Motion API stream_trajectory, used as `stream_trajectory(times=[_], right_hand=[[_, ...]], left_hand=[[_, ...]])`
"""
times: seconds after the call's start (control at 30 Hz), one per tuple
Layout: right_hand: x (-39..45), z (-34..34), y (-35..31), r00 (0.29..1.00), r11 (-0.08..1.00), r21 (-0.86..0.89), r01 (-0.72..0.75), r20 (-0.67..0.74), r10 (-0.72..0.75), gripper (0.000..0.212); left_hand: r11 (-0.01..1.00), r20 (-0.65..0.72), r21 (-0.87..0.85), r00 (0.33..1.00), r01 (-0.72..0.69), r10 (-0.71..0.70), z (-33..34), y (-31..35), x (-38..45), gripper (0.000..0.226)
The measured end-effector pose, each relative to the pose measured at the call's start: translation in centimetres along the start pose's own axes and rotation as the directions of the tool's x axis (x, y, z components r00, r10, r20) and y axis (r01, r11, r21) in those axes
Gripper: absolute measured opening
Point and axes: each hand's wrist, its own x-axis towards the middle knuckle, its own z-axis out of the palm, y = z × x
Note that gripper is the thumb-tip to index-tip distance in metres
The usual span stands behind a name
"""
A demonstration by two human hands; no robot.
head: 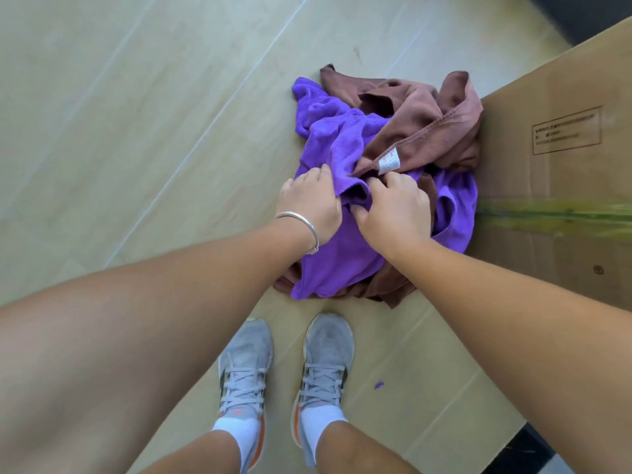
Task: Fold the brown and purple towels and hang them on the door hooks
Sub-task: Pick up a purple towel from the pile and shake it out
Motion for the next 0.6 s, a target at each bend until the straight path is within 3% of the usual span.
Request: stream_trajectory(times=[0.13,0.23,0.3,0.43,0.6], right_hand=[[-1.5,-3.4,-1.7,0.997,0.993,0.088,-0.077,-0.002,0.077,0.026],[-3.4,-7.6,-3.8,0.998,0.96,0.276,-0.048,0.039,0.039,0.034],[-4.6,-10.8,-5.4,0.999,0.897,0.442,-0.015,0.038,-0.002,0.04],[-6.3,-17.8,-8.6,0.998,0.798,0.603,-0.003,0.054,-0.037,0.029],[-6.4,-26.0,-13.1,0.997,0.677,0.734,-0.041,0.073,-0.019,0.018]], left_hand=[[0.992,-0.023,-0.053,0.993,-0.114,0.113,-5.1,-0.7,-4.0,0.044],[0.993,-0.034,-0.04,0.993,-0.11,0.109,-10.0,-1.4,-7.3,0.039],[0.996,-0.024,-0.023,0.996,-0.082,0.081,-13.6,-1.8,-9.1,0.044],[1.0,-0.011,-0.005,1.0,0.012,-0.013,-21.1,-2.8,-12.0,0.06],[0.994,-0.107,0.017,0.989,0.109,-0.107,-29.2,-4.8,-15.1,0.041]])
